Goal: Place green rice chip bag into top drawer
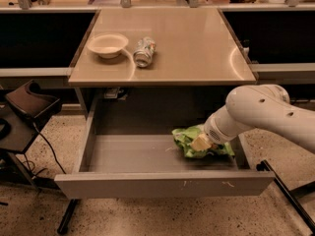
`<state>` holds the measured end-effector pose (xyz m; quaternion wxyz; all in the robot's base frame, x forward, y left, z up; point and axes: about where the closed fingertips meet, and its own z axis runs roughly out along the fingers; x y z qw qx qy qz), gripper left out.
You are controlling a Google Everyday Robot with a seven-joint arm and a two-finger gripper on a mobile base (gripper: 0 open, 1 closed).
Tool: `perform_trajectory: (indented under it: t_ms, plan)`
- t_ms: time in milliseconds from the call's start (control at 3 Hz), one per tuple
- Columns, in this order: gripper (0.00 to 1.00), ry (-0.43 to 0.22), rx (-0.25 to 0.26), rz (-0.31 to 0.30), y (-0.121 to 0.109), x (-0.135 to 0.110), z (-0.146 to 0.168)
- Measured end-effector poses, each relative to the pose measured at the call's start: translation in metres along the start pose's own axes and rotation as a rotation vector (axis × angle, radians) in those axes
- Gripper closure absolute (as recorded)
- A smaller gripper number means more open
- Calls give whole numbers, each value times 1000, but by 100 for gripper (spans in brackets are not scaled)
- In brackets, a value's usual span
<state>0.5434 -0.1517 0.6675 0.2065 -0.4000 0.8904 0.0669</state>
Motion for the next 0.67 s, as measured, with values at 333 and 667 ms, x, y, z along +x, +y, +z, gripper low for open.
perform_trajectory:
  t_ms: [333,667]
  plan:
    - [0,0,0,0,0,0,0]
    - [0,0,0,0,0,0,0]
